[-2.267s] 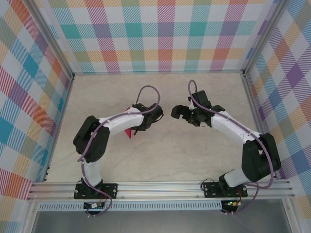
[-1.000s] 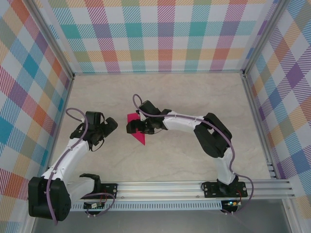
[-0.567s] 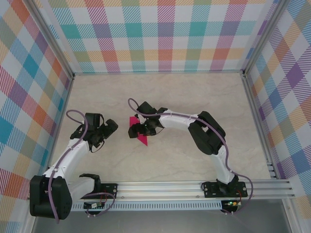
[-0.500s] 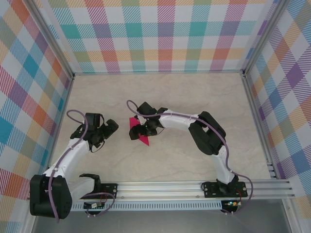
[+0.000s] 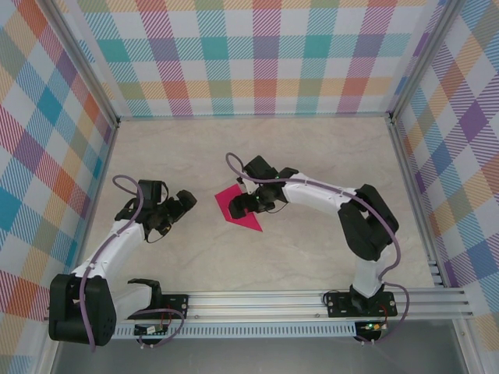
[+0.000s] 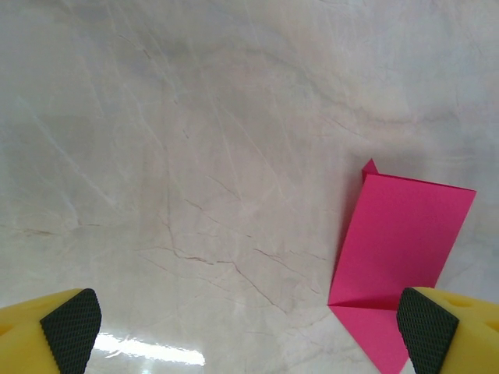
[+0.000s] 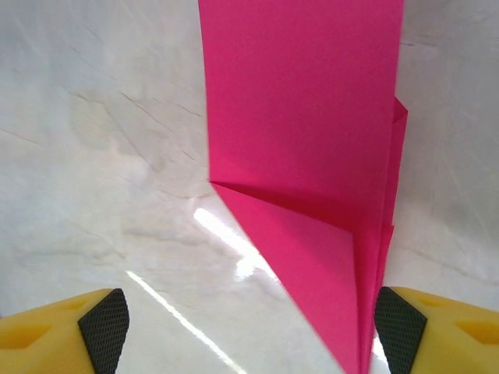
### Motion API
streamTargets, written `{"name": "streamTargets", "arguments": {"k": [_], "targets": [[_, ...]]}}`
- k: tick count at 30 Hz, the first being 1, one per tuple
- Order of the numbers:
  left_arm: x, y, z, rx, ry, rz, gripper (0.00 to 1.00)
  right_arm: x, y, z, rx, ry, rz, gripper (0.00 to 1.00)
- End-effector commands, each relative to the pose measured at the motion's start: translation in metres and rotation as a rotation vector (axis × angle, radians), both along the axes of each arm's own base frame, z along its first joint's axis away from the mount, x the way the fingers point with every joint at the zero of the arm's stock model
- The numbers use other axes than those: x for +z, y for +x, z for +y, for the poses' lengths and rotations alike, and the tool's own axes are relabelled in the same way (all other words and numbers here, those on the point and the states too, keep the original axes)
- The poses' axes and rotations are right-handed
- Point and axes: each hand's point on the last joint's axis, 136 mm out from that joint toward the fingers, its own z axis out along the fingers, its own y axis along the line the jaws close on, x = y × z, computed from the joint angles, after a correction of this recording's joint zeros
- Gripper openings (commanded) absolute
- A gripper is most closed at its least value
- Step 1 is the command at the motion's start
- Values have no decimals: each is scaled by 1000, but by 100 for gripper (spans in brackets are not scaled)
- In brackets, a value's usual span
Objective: Fold a paper plane with a square sheet of paper (pick it up from the middle)
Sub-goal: Rotate the paper at the center of the table.
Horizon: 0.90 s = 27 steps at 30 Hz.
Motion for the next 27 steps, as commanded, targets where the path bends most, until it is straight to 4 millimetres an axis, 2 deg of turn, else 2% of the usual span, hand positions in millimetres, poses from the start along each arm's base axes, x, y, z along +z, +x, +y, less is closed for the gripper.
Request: {"name": "streamTargets", "arguments": {"k": [1,5,6,9,20,27], "targets": [[-1,1,-11,-42,-57,-17,100,3,3,6,-150,77,47,82],[-4,-1,-21,-65,-99,-9,100,-6,-2,13,-176,132,105,71],[0,5,-25,-74,-108,-42,100,-8,-2,15,-178,133,117,68],[0,6,-34,-99,-126,-43,100,-19,0,14,-187,103,127,61],[-5,11,-67,-173,-189,-35,99,-47,15,6,-233,72,160,58],[-10,16,-94,-209,-264,-26,92,-68,15,-9,-307,101,275,54]]}}
